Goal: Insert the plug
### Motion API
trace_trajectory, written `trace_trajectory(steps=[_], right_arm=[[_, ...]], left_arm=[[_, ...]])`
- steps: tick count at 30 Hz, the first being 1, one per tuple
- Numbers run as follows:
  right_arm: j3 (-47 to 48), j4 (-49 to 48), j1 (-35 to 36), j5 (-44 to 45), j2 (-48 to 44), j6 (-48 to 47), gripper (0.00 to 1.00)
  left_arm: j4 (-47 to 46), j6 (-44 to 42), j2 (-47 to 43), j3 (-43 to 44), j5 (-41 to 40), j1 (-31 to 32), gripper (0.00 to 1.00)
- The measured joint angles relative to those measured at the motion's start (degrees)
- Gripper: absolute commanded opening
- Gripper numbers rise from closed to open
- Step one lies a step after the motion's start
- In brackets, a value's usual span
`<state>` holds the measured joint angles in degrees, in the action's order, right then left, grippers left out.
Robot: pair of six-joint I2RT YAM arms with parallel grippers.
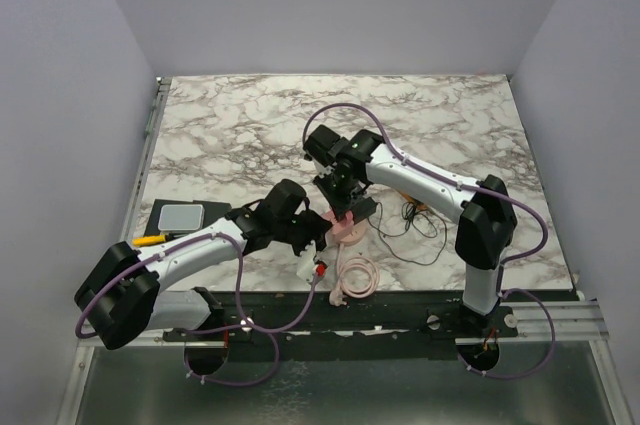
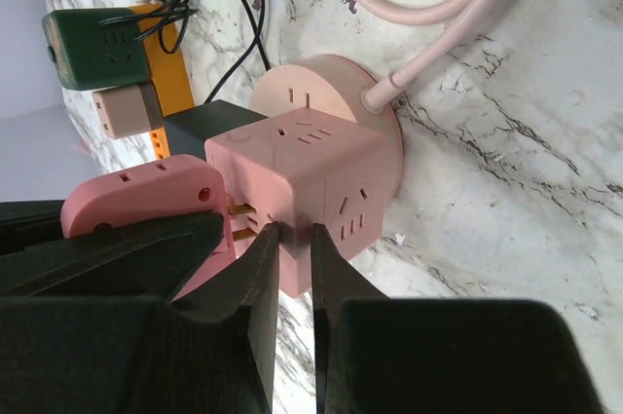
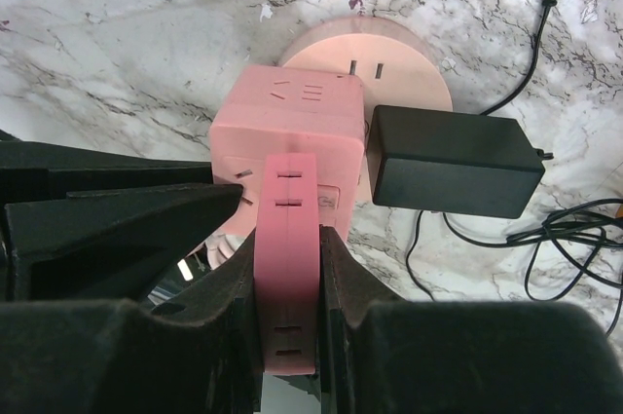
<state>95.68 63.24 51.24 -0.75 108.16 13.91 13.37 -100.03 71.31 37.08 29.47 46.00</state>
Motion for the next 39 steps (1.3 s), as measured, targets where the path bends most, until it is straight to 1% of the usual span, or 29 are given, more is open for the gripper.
trace_trajectory(steps=[6, 12, 21, 24, 30, 33, 39], right_arm=[[3.0, 2.7, 0.0, -0.1, 2.1, 0.0, 0.01], [3.5, 3.3, 0.0, -0.2, 2.4, 0.7, 0.01], [1.6, 1.6, -0.5, -1.3, 1.3, 2.7, 0.01], [0.7, 0.3, -0.5, -3.3, 0.9, 3.6, 0.01], [-0.3, -0.7, -0.6, -3.6, 0.8, 4.0, 0.01], [-0.4, -0.7, -0.6, -3.4, 0.8, 4.0, 0.01], [-0.4, -0.6, -0.6, -2.8, 0.8, 3.8, 0.01]], left_arm=[[0.3, -0.6, 0.2, 0.2, 0.0, 0.0, 0.10], [0.7, -0.8, 0.3, 0.5, 0.0, 0.0, 0.08], [0.7, -0.7, 0.4, 0.5, 0.0, 0.0, 0.06], [0.1, -0.7, 0.5, 0.5, 0.0, 0.0, 0.05], [0.0, -0.5, 0.7, 0.5, 0.0, 0.1, 0.03], [0.0, -0.3, 0.7, 0.5, 0.0, 0.1, 0.00], [-0.3, 0.0, 0.7, 0.5, 0.0, 0.2, 0.00]])
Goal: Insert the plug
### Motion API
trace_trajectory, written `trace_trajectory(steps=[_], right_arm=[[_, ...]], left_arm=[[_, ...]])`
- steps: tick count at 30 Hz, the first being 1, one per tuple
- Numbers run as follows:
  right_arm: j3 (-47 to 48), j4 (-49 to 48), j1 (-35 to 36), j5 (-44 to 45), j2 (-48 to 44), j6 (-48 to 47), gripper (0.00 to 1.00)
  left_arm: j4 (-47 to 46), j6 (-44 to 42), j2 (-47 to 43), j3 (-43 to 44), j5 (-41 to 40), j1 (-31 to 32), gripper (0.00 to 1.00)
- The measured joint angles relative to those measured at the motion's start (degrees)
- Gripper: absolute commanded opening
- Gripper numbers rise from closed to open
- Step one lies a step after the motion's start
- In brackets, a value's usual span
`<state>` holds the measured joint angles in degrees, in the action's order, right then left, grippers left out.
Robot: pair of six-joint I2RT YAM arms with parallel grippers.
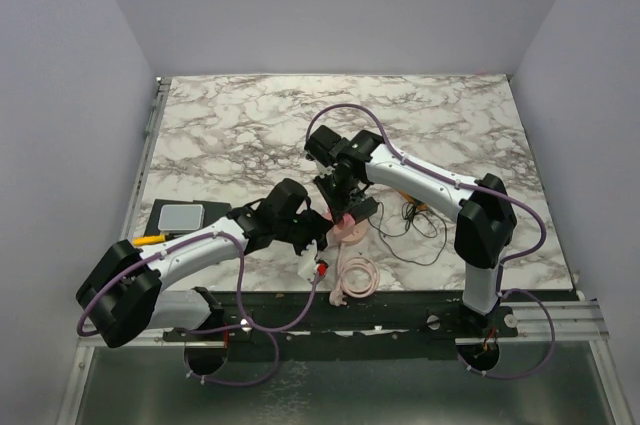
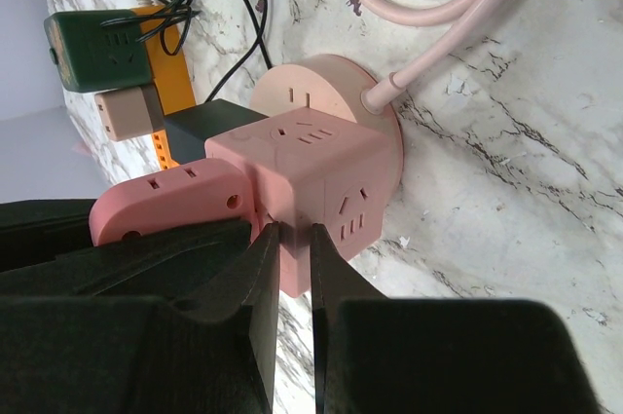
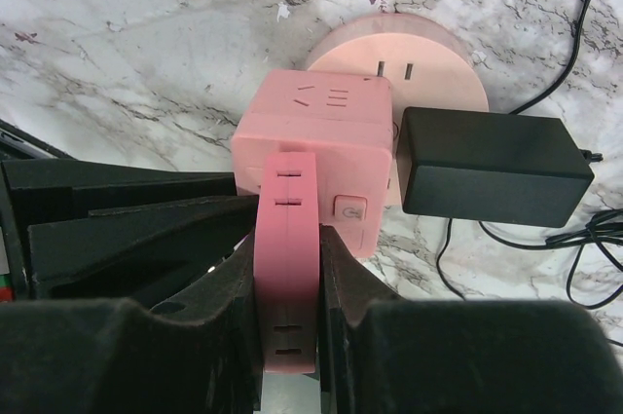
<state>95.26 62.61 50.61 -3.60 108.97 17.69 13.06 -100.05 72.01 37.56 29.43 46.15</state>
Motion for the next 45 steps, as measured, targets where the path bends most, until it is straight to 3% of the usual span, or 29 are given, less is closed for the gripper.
trace_trajectory(steps=[24, 33, 35, 36, 37, 42, 45], right_arm=[[-5.8, -4.9, -4.0, -6.9, -2.7, -5.0, 0.01], [-5.4, -4.2, -4.0, -6.3, -1.9, -5.6, 0.41], [-4.3, -2.9, -3.8, -5.8, -1.5, -5.8, 0.64], [-3.8, -2.0, -3.7, -5.6, -1.3, -5.8, 0.87], [-3.3, -1.4, -3.7, -5.7, -1.1, -5.6, 0.98], [-1.4, 1.0, -4.1, -2.2, 0.9, -5.9, 1.00], [0.0, 2.3, -4.3, -1.2, 1.2, -5.5, 1.00]], left_arm=[[0.9, -1.9, -0.1, 0.2, -0.2, 0.1, 0.00], [1.5, -3.3, -0.6, 0.2, -0.3, 0.1, 0.00], [1.6, -3.3, -0.7, 0.2, -0.4, 0.2, 0.00], [1.7, -3.3, -0.8, 0.2, -0.5, 0.3, 0.00], [1.7, -3.3, -0.9, 0.2, -0.6, 0.3, 0.00], [3.5, -3.3, -2.1, 0.2, -1.3, 0.5, 0.00], [4.6, -2.9, -2.8, 0.2, -2.0, 0.5, 0.09]])
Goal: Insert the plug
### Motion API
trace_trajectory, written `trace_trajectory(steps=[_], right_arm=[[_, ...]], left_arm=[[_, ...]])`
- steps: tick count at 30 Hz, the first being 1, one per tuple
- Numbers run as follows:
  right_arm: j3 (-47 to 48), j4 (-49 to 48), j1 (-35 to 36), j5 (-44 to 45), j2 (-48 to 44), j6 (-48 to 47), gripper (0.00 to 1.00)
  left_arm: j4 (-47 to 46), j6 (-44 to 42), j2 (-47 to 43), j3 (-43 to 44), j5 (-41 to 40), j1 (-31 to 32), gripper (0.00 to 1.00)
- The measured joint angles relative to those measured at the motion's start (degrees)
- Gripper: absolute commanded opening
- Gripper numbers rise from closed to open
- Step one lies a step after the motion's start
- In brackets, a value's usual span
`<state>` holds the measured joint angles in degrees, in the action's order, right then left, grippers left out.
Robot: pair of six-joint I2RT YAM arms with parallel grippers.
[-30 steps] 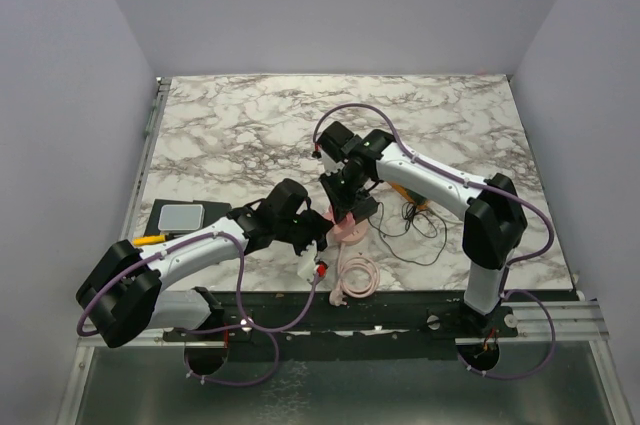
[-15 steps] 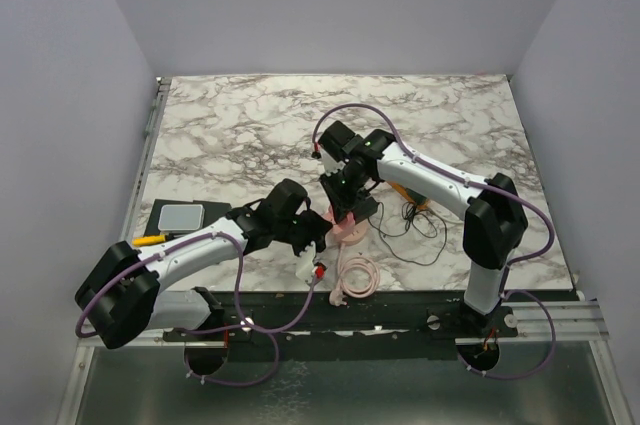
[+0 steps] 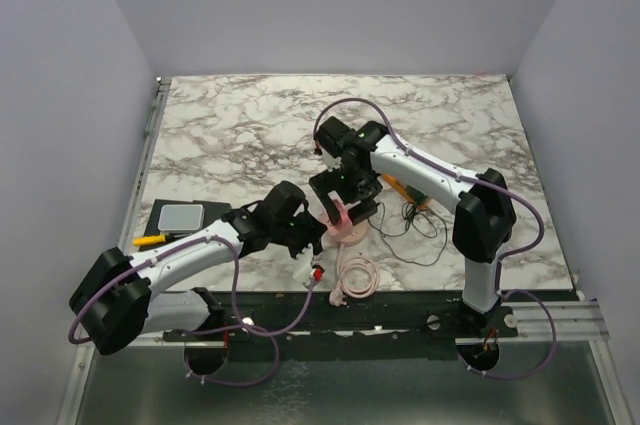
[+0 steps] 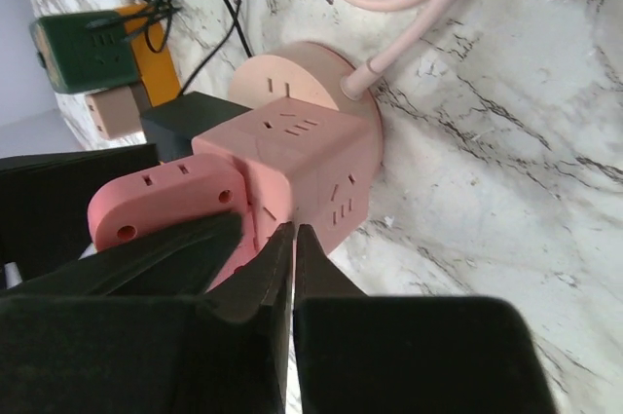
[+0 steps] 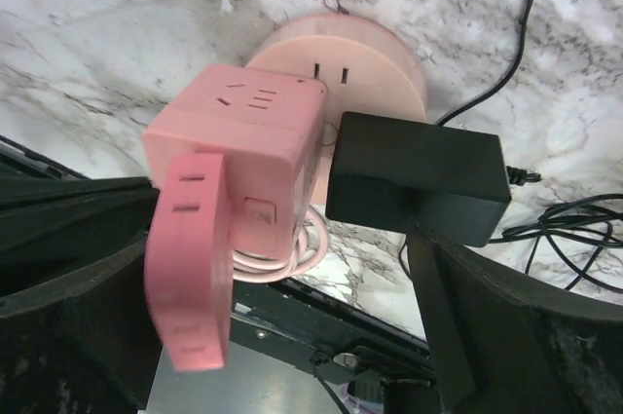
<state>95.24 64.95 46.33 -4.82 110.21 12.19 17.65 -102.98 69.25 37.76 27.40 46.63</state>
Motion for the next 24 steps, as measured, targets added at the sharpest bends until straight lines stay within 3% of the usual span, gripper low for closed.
trace_trajectory(steps=[4, 6, 10, 14, 17, 20, 24], right_arm=[[4.9, 1.4, 0.0, 1.2, -0.2, 0.5, 1.00], [7.3, 1.8, -0.1, 2.4, -0.7, 0.7, 1.00], [9.4, 2.1, -1.8, 4.5, -3.9, 0.6, 1.00], [7.2, 0.2, -8.0, 6.7, -9.6, 0.2, 1.00], [-2.1, -8.2, -17.6, 8.3, -18.9, -0.3, 1.00], [-15.8, -22.2, -29.0, 9.6, -30.6, -0.9, 1.00], [-36.5, -45.7, -41.8, 14.0, -42.9, -1.7, 1.00]], left_arm=[[2.3, 1.7, -0.8, 0.0, -2.0, 0.0, 0.36], [3.3, 3.3, -0.9, 0.0, -3.3, 0.0, 0.65], [4.8, 7.3, -2.3, 0.1, -5.6, 0.0, 0.97], [5.2, 13.1, -3.6, 1.9, -7.3, -0.6, 0.99], [2.9, 22.9, -3.5, 5.2, -8.8, -4.6, 0.99], [-1.4, 35.5, -1.0, 8.9, -9.8, -12.3, 0.99], [-7.3, 55.6, 9.1, 15.4, -14.5, -24.8, 0.99]])
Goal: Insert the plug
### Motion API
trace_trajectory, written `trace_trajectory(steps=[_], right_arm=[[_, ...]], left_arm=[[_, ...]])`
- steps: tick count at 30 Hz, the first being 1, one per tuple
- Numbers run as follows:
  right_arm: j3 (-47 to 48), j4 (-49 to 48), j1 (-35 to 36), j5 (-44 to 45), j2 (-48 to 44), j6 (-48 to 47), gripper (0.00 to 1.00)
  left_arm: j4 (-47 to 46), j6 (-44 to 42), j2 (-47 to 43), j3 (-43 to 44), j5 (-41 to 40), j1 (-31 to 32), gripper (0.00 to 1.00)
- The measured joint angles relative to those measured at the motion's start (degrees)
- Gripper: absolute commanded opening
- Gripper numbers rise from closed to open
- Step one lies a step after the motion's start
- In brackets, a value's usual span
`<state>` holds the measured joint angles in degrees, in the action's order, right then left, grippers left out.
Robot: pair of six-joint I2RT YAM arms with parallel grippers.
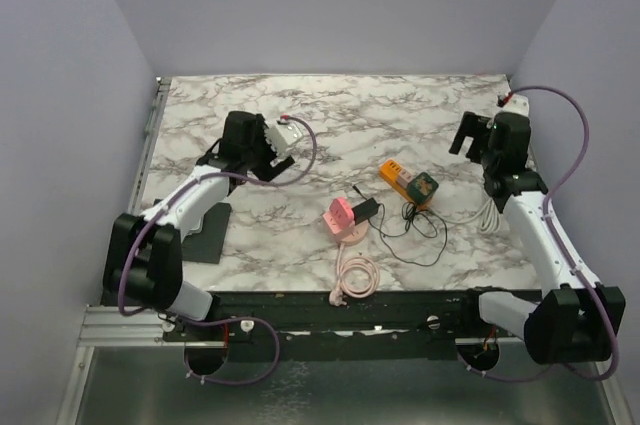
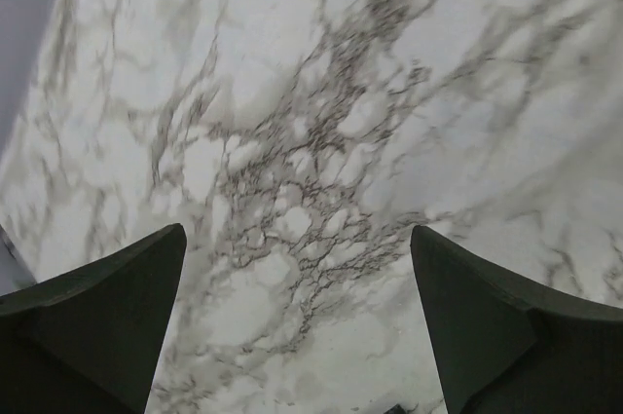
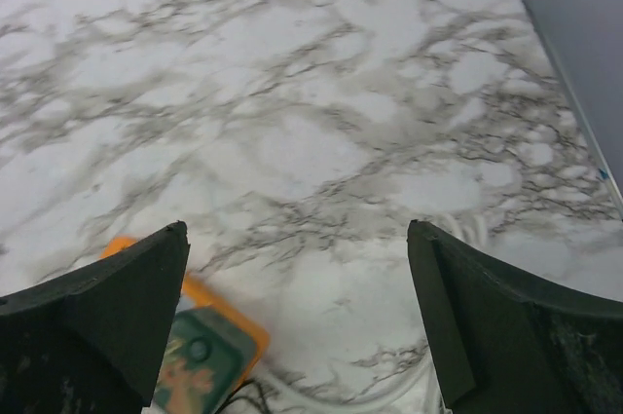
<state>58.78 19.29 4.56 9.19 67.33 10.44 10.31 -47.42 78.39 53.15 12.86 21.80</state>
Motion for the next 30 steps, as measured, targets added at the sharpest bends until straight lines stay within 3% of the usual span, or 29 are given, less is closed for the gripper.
trace_trajectory(steps=[2, 5, 11, 21, 27, 30], right_arm=[[-8.7, -10.6, -3.1, 2.9, -1.4, -0.4, 1.00], [-14.9, -20.1, -5.8, 5.7, 4.0, 0.0, 1.00], [-18.9, -30.4, -10.5, 6.8, 13.6, 3.9, 1.00], [-37.4, -59.5, -11.4, 5.2, 13.1, 2.2, 1.00], [-43.1, -73.4, -11.4, 2.1, 14.1, 0.5, 1.00], [-48.9, -85.9, -10.4, -0.2, 16.2, -1.7, 1.00]], left_arm=[[-0.7, 9.2, 6.5, 3.4, -5.1, -4.3, 0.99], [0.2, 18.7, 14.1, 6.8, -7.5, -8.9, 0.99], [-3.6, 29.5, 14.7, 3.1, -7.5, -12.1, 0.99], [-29.0, 40.1, 11.8, -16.9, -5.6, -18.0, 0.99], [-50.9, 43.3, 11.4, -28.4, -5.7, -20.1, 0.99], [-61.4, 44.2, 11.5, -34.1, -6.0, -20.1, 0.99]])
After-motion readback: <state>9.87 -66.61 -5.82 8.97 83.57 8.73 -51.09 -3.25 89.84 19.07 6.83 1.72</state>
